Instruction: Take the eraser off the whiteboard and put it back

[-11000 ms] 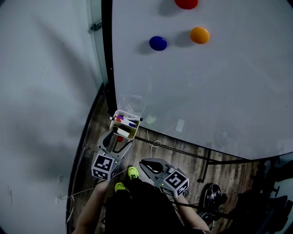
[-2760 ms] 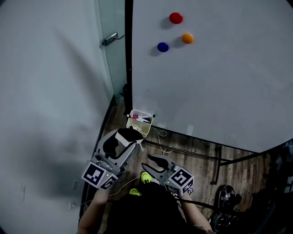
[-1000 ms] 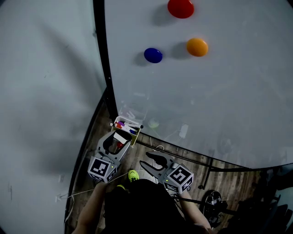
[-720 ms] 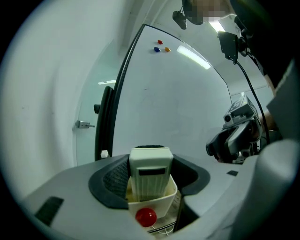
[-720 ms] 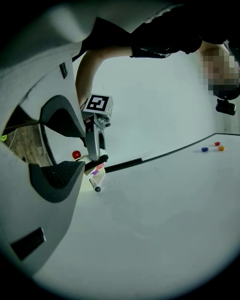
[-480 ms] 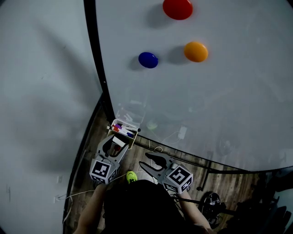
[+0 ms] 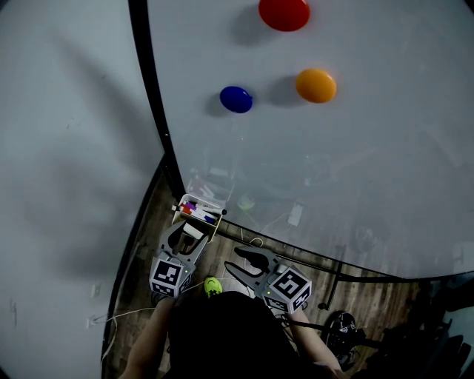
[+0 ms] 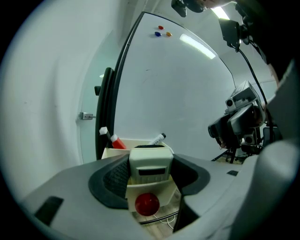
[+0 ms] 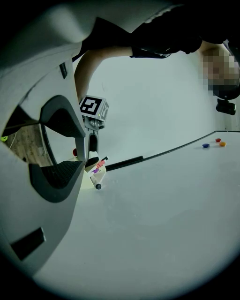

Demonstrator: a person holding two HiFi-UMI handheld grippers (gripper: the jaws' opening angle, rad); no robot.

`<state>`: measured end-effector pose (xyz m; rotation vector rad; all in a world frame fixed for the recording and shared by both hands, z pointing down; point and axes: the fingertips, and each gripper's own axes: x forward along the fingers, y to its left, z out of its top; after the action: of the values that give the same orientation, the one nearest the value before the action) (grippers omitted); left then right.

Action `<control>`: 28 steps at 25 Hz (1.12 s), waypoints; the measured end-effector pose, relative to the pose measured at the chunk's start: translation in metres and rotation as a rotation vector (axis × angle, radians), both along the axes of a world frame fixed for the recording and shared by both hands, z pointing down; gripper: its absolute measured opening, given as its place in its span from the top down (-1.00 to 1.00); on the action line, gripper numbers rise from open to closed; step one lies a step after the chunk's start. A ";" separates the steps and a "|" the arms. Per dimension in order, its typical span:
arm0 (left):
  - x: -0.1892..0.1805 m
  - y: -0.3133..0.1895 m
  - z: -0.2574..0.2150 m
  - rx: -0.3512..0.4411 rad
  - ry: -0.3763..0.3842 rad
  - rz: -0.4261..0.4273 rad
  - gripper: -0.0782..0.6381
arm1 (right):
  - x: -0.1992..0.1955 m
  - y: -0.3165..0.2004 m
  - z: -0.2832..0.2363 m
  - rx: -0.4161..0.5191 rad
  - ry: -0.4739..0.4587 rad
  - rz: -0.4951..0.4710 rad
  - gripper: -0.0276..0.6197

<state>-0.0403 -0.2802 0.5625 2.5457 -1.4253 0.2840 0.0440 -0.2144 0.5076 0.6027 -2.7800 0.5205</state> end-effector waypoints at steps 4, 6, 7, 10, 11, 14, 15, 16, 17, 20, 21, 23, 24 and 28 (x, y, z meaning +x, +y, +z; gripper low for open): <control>0.000 0.000 0.003 -0.002 -0.010 -0.001 -0.01 | 0.001 0.000 0.001 -0.004 0.003 -0.003 0.44; 0.001 -0.001 0.003 0.002 -0.020 0.000 -0.01 | 0.002 0.000 0.001 -0.004 0.004 -0.002 0.44; 0.001 0.000 0.003 0.003 -0.025 0.001 -0.01 | 0.002 -0.001 0.001 -0.004 0.004 -0.001 0.44; 0.001 0.000 0.003 0.005 -0.039 0.007 -0.02 | 0.001 -0.001 0.001 -0.004 0.001 0.000 0.44; 0.002 0.001 0.004 0.003 -0.042 0.009 -0.02 | 0.000 0.000 0.001 -0.005 0.001 0.000 0.44; 0.002 0.001 0.005 0.000 -0.049 0.016 -0.02 | -0.001 0.001 0.001 -0.007 -0.001 -0.001 0.44; 0.002 0.001 0.005 0.001 -0.049 0.017 -0.02 | -0.002 0.001 0.001 -0.007 -0.001 -0.001 0.44; 0.003 0.002 0.006 0.002 -0.048 0.018 -0.02 | -0.002 0.002 0.001 -0.007 -0.002 -0.002 0.44; 0.003 0.002 0.006 0.003 -0.046 0.021 -0.02 | -0.003 0.002 0.001 -0.006 -0.001 -0.003 0.44; 0.005 0.002 0.003 0.012 -0.044 0.038 -0.05 | -0.005 0.004 0.001 -0.006 -0.001 -0.005 0.44; 0.006 0.003 0.002 0.017 -0.043 0.044 -0.05 | -0.005 0.005 0.001 -0.006 -0.001 -0.006 0.44; 0.008 0.003 -0.001 0.032 -0.042 0.045 -0.08 | -0.007 0.006 0.002 -0.006 -0.001 -0.008 0.44; 0.008 0.003 -0.003 0.041 -0.042 0.041 -0.16 | -0.007 0.007 0.001 -0.005 -0.002 -0.010 0.44; 0.009 0.003 -0.007 0.049 -0.035 0.031 -0.24 | -0.009 0.008 -0.001 -0.003 -0.008 -0.006 0.44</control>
<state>-0.0310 -0.2776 0.5552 2.6166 -1.4238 0.3035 0.0350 -0.2060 0.5065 0.5934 -2.7870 0.5263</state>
